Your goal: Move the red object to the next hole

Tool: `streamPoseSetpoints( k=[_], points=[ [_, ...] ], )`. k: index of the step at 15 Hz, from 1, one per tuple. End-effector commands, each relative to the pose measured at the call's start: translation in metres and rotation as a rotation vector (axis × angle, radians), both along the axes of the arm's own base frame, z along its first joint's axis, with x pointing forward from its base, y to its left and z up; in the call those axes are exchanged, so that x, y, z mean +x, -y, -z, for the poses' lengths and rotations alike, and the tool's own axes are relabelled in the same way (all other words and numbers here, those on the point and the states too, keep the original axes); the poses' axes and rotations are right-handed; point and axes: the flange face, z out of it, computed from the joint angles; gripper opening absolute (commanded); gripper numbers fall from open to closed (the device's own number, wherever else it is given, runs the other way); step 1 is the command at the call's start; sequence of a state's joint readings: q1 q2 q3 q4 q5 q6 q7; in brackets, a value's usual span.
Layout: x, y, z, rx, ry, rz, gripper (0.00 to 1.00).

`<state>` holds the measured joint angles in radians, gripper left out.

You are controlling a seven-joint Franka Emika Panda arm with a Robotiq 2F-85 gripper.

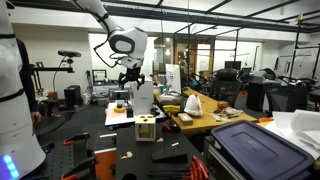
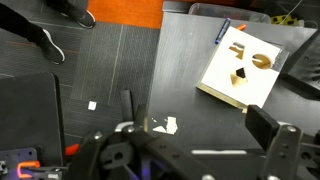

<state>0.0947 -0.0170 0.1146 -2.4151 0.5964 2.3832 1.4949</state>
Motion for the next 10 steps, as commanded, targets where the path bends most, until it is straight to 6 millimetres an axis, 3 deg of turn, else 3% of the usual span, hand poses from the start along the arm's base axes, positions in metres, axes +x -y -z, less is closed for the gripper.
streamPoseSetpoints(
  k=[1, 10],
  points=[
    [0.002, -0.002, 0.005, -0.007, -0.069, 0.053, 1.00],
    [0.001, 0.038, 0.045, -0.061, -0.217, 0.185, 1.00]
  ],
)
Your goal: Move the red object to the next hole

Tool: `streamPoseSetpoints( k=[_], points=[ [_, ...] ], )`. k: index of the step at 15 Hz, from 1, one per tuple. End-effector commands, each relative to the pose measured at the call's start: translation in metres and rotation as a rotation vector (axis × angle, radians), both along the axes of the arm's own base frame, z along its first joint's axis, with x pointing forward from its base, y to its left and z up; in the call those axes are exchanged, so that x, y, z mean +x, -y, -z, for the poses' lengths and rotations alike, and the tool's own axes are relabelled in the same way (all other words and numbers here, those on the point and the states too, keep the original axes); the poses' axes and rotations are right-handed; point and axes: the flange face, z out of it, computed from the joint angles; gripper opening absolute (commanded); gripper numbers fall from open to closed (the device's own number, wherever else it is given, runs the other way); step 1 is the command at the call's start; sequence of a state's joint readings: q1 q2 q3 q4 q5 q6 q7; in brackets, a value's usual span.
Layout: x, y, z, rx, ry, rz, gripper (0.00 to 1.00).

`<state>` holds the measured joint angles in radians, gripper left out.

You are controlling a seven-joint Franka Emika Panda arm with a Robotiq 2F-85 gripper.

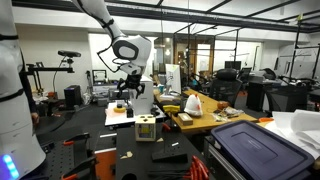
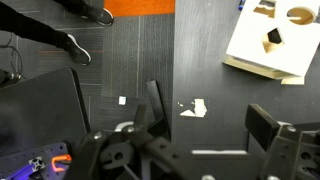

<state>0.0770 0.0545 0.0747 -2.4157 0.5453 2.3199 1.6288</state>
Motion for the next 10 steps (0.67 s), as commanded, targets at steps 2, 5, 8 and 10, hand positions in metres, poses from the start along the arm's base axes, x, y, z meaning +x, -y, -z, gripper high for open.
streamPoseSetpoints(
  k=[2, 5, 8, 10],
  points=[
    [0.010, 0.020, 0.012, -0.061, -0.064, 0.101, 1.00],
    [0.022, 0.022, 0.023, -0.082, -0.076, 0.138, 1.00],
    [0.040, 0.013, 0.021, -0.081, -0.058, 0.184, 1.00],
    [0.031, 0.017, 0.024, -0.075, -0.063, 0.150, 1.00]
  ],
)
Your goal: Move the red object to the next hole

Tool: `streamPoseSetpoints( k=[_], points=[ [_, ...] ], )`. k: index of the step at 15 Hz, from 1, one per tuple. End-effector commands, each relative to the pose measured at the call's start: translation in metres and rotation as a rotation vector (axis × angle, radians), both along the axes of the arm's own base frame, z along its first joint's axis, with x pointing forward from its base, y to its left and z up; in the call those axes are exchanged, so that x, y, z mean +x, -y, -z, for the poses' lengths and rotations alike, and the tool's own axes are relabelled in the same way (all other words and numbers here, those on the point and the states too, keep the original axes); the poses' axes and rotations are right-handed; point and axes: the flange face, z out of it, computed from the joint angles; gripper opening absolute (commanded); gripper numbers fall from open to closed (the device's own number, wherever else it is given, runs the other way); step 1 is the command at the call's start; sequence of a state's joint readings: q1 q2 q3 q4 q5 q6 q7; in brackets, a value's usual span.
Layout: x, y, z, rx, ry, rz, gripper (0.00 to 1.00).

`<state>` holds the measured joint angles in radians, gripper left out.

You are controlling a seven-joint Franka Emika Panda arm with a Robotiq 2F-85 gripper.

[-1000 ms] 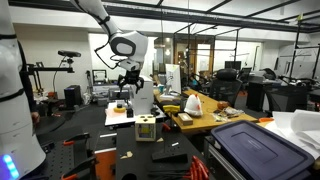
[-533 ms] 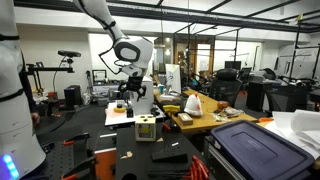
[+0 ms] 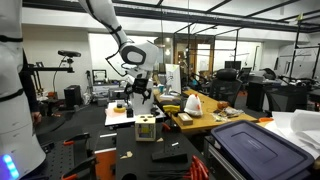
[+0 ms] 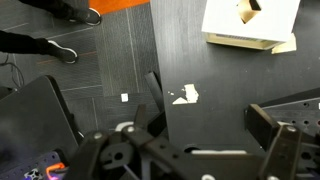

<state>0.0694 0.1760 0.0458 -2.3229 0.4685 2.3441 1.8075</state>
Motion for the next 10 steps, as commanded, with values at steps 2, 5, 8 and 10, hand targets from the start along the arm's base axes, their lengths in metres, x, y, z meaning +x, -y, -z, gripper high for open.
streamPoseSetpoints(
  k=[2, 5, 8, 10],
  points=[
    [0.007, -0.010, -0.004, 0.003, 0.011, -0.010, 1.00],
    [0.008, -0.015, -0.006, 0.004, 0.014, -0.019, 1.00],
    [0.011, -0.013, 0.003, 0.000, 0.004, -0.004, 1.00],
    [0.015, -0.011, 0.013, -0.031, -0.006, 0.006, 1.00]
  ],
)
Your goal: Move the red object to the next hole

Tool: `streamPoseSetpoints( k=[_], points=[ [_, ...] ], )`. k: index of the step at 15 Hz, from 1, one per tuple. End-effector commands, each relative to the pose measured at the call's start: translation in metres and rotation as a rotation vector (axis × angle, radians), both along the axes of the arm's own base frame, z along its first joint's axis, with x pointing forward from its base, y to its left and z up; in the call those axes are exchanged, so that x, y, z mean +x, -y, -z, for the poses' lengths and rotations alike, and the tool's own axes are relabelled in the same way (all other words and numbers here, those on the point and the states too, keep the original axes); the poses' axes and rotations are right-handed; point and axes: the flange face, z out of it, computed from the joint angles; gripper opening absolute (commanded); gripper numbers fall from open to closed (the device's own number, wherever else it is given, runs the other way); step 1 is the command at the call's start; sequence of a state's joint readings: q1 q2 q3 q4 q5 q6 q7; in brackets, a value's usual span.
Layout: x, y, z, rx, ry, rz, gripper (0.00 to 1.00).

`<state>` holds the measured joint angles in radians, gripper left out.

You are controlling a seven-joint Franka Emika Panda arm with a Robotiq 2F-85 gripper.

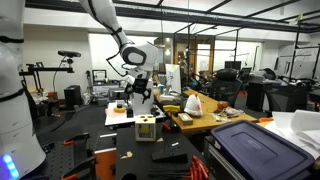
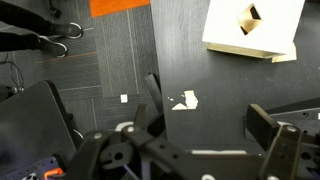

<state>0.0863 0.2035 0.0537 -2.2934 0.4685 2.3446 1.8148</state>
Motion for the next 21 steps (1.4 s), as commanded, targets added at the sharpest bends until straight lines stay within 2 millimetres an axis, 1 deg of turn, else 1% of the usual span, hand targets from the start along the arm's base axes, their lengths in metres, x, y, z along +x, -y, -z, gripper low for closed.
streamPoseSetpoints(
  k=[1, 3, 5, 8, 10, 13, 15, 21],
  points=[
    [0.011, 0.005, 0.015, -0.047, -0.012, 0.020, 1.00],
    [0.021, 0.009, 0.022, -0.090, -0.017, 0.039, 1.00],
    [0.034, 0.012, 0.021, -0.133, -0.008, 0.057, 1.00],
    [0.063, 0.013, 0.020, -0.206, 0.007, 0.072, 1.00],
    [0.084, 0.020, 0.026, -0.243, 0.014, 0.072, 1.00],
    [0.106, 0.035, 0.040, -0.280, 0.018, 0.018, 1.00],
    [0.116, 0.047, 0.051, -0.303, 0.000, -0.021, 1.00],
    [0.125, 0.091, 0.078, -0.353, -0.082, -0.166, 1.00]
  ],
)
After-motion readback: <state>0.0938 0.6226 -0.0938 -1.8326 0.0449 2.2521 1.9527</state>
